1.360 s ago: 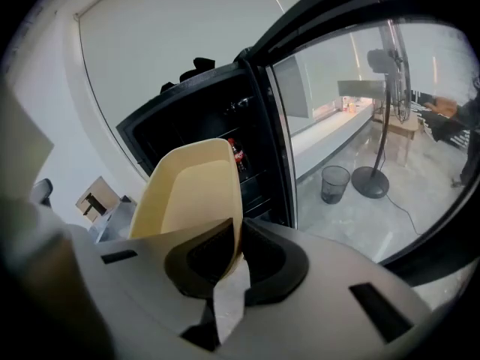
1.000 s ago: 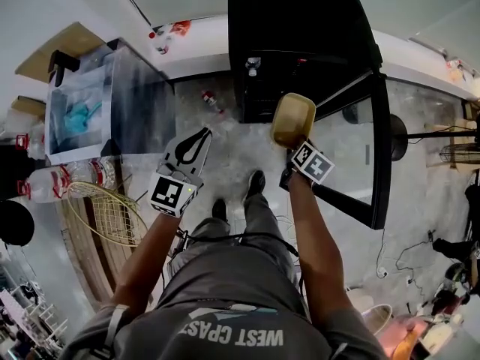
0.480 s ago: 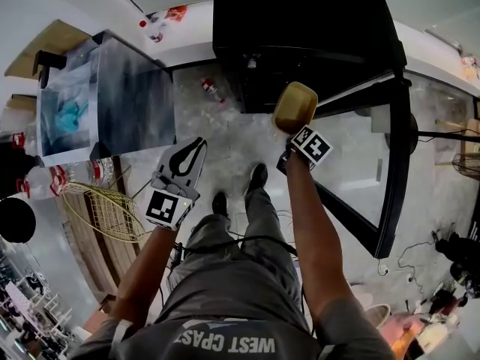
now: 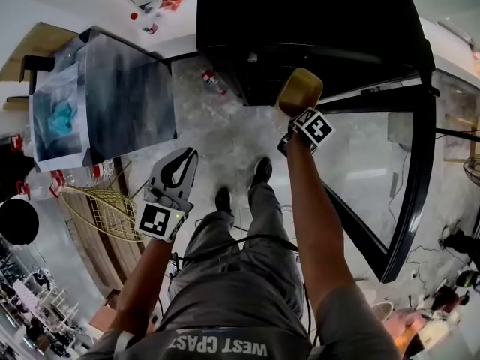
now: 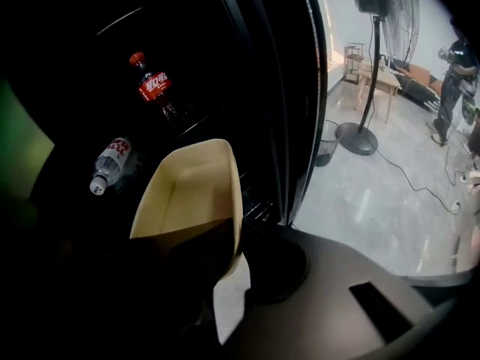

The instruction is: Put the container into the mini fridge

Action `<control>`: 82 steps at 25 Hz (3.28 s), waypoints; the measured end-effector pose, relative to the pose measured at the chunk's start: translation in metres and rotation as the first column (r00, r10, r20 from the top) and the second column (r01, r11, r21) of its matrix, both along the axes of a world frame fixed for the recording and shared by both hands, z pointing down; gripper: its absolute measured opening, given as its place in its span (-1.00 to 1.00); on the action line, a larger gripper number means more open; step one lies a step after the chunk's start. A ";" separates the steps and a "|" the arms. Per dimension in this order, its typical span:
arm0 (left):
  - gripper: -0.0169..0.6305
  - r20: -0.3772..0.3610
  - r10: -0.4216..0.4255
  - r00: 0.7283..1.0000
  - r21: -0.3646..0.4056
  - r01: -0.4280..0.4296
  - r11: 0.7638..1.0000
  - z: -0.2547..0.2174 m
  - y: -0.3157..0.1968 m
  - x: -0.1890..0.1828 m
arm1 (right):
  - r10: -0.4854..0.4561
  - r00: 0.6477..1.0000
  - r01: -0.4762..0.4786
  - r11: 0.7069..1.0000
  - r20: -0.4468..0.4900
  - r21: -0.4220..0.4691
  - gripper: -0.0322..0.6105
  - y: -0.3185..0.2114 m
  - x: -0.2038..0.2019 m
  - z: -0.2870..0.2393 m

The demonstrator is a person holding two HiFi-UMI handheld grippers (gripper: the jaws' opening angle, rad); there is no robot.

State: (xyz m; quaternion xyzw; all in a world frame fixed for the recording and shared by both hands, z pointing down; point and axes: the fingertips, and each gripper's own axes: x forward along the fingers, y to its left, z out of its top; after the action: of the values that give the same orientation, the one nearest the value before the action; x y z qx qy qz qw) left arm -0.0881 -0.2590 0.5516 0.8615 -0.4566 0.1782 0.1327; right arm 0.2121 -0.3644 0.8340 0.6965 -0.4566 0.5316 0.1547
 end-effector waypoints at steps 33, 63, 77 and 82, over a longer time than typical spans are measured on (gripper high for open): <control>-0.89 0.048 0.032 0.998 -0.105 -0.027 0.994 0.075 -0.019 0.004 | 0.056 0.992 -0.029 0.974 -0.111 0.226 -0.67 -0.113 0.026 0.034; -0.89 -0.044 0.078 0.996 0.071 -0.075 0.995 -0.044 -0.013 -0.027 | -0.039 0.995 0.075 0.893 -0.089 0.443 -0.75 -0.009 -0.011 -0.143; -0.90 -0.129 0.156 0.979 0.258 -0.119 0.959 -0.159 0.025 -0.049 | -0.251 0.906 0.424 0.543 -0.342 0.725 -0.81 0.114 -0.072 -0.435; -0.90 -0.143 0.201 0.969 0.288 -0.154 0.945 -0.191 0.045 -0.056 | -0.295 0.843 0.536 0.403 -0.449 0.741 -0.82 0.161 -0.099 -0.512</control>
State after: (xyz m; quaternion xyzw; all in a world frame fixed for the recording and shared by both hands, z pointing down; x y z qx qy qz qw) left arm -0.1441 -0.2140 0.3608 0.9213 -0.3841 0.0501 0.0341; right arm 0.1133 -0.2030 0.3221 0.6035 -0.7916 0.0935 -0.0196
